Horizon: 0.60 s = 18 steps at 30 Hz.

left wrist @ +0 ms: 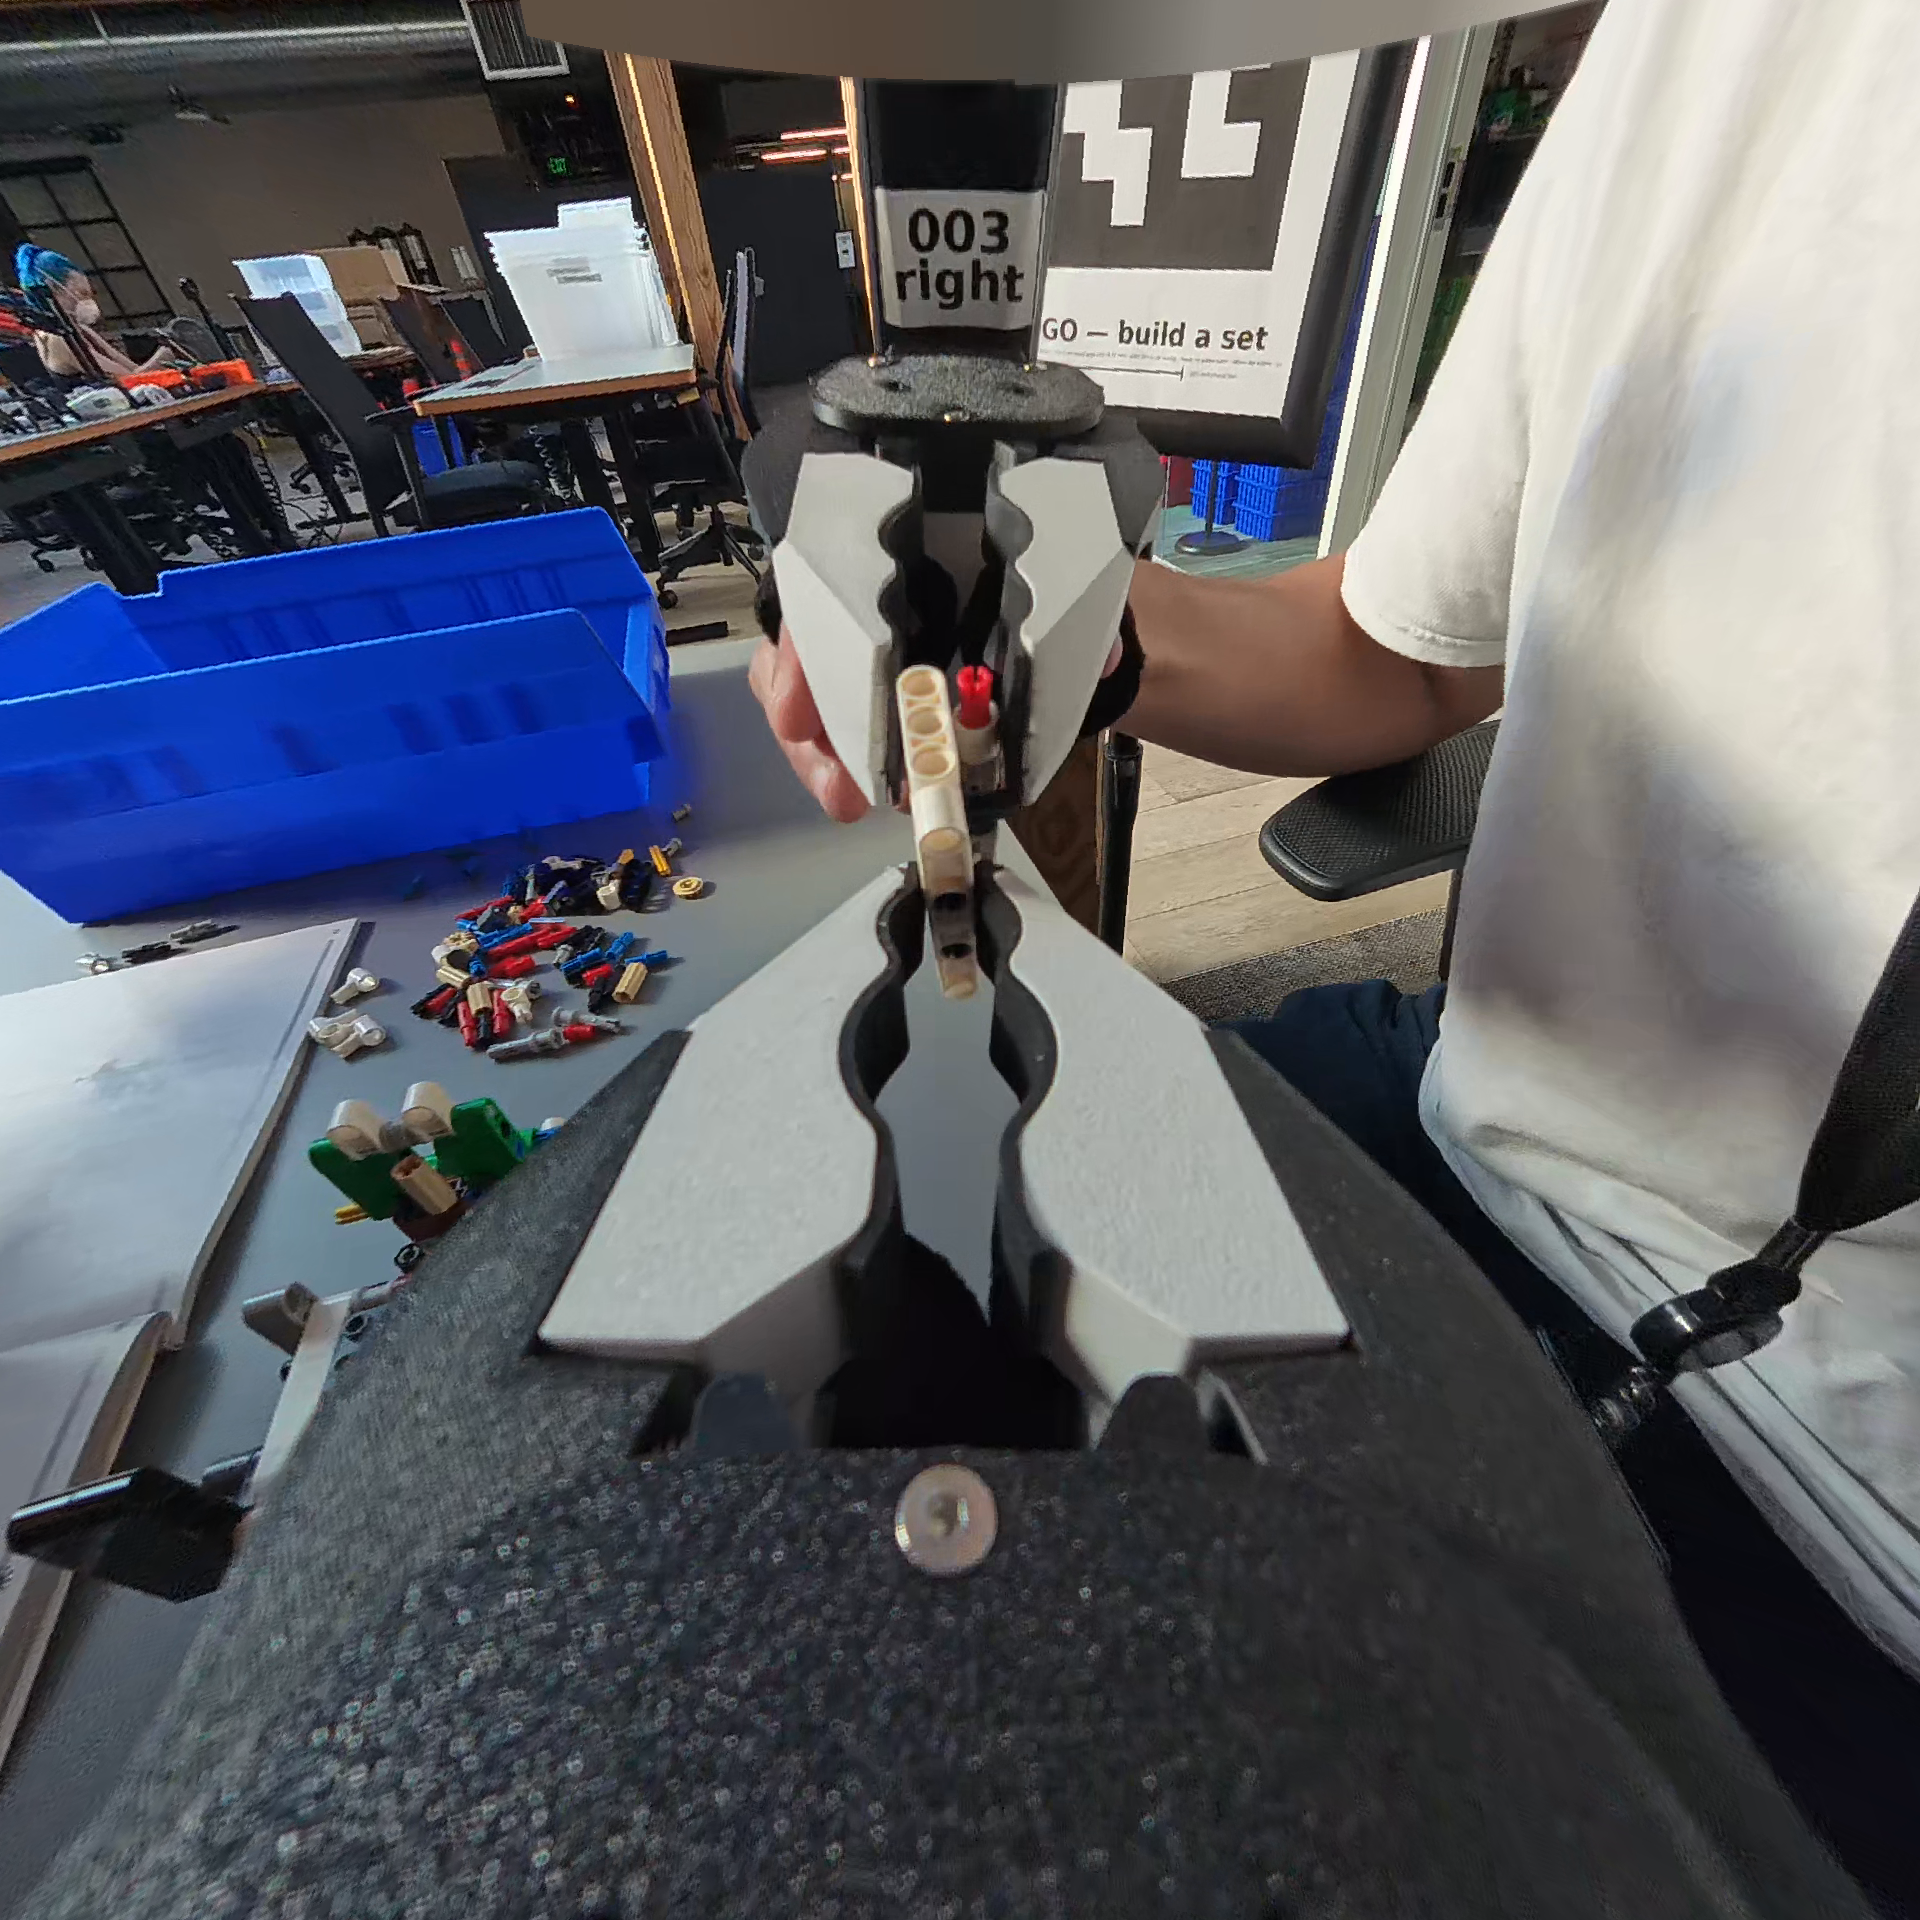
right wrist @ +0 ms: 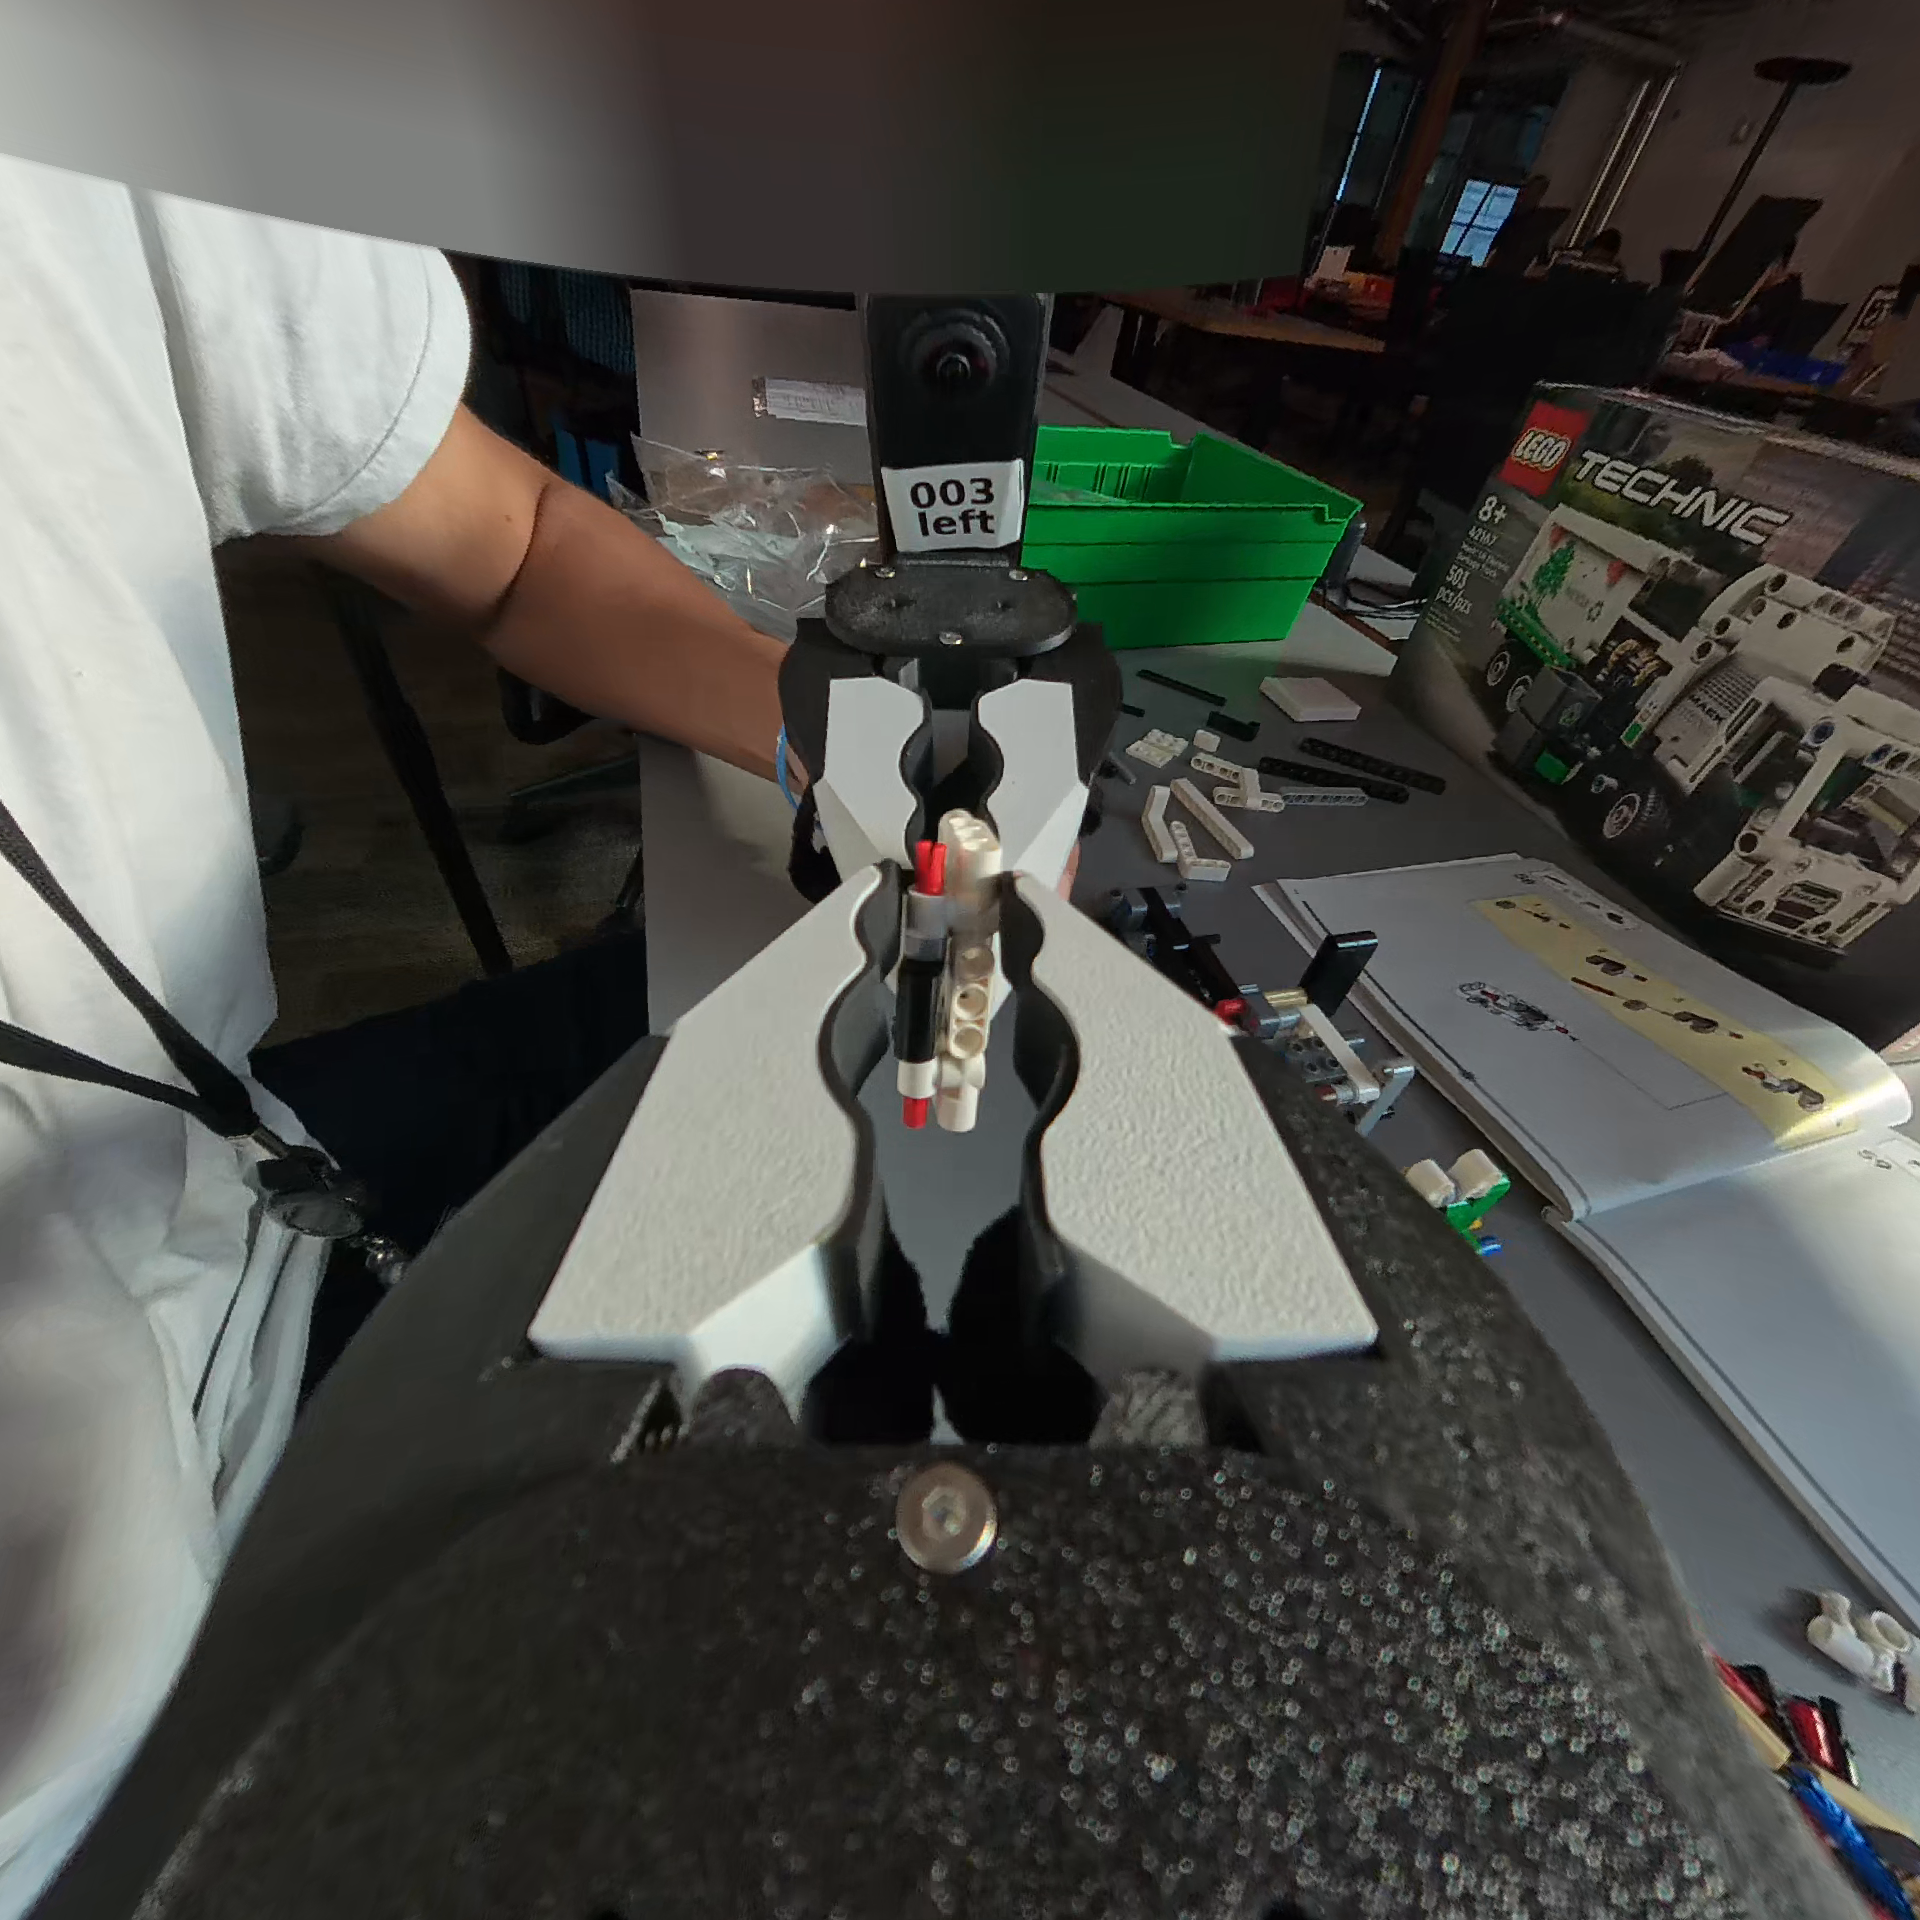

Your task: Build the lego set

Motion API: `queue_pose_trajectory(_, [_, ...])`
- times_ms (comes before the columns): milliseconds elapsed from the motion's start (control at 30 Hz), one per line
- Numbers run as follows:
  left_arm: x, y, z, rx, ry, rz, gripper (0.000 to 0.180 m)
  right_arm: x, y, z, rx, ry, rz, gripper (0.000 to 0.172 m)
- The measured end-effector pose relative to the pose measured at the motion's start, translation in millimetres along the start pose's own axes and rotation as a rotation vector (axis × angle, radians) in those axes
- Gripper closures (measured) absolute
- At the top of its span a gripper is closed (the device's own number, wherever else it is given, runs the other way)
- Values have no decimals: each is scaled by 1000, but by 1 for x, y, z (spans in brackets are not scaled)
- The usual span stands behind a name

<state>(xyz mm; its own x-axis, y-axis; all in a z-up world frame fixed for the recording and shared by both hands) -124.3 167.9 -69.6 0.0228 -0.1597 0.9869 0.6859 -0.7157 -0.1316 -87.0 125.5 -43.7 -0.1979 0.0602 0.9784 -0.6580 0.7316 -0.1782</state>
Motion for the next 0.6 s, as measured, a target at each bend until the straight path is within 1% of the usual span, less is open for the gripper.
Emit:
queue_pose_trajectory(100, [-2,1,-4,-25,6,-10,174,-1,0,5,21,-30,39,156])
queue_pose_trajectory(200, [-5,1,-9,-49,9,-22,174,-4,1,11,28,-51,40,156])
queue_pose_trajectory(267, [-6,3,-14,-76,17,-21,174,-6,0,16,51,-32,29,157])
queue_pose_trajectory(333, [-6,4,-17,-73,34,-21,174,-6,0,18,67,-1,15,156])
queue_pose_trajectory(400, [-6,4,-16,-68,16,-27,174,-5,-1,16,67,68,3,156])
queue_pose_trajectory(433, [-7,3,-15,-69,1,-29,174,-6,-1,16,48,70,15,156])
queue_pose_trajectory(467, [-6,2,-16,-75,-11,-40,174,-5,-3,17,29,52,27,154])
queue_pose_trajectory(500, [-5,0,-16,-78,-24,-57,174,-5,-6,19,10,39,36,142])
queue_pose_trajectory(533, [-4,-2,-16,-79,-38,-72,174,-7,-10,20,-1,43,61,138])
queue_pose_trajectory(600, [-3,-3,-17,-88,-53,-84,174,-13,-14,22,-3,63,97,139])
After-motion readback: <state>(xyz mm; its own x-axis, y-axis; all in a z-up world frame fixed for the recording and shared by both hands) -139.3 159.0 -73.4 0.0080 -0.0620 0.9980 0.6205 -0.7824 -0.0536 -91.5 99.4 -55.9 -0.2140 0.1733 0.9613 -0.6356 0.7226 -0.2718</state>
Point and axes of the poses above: each gripper's, where its closed fingertips meet, y out along the fingers, x out of its top, z = x × y across the jaws, the point moved 4 cm from there along -y, back along the fingers, and after that the axes turned 3 degrees about x, right-handed, at the moved point
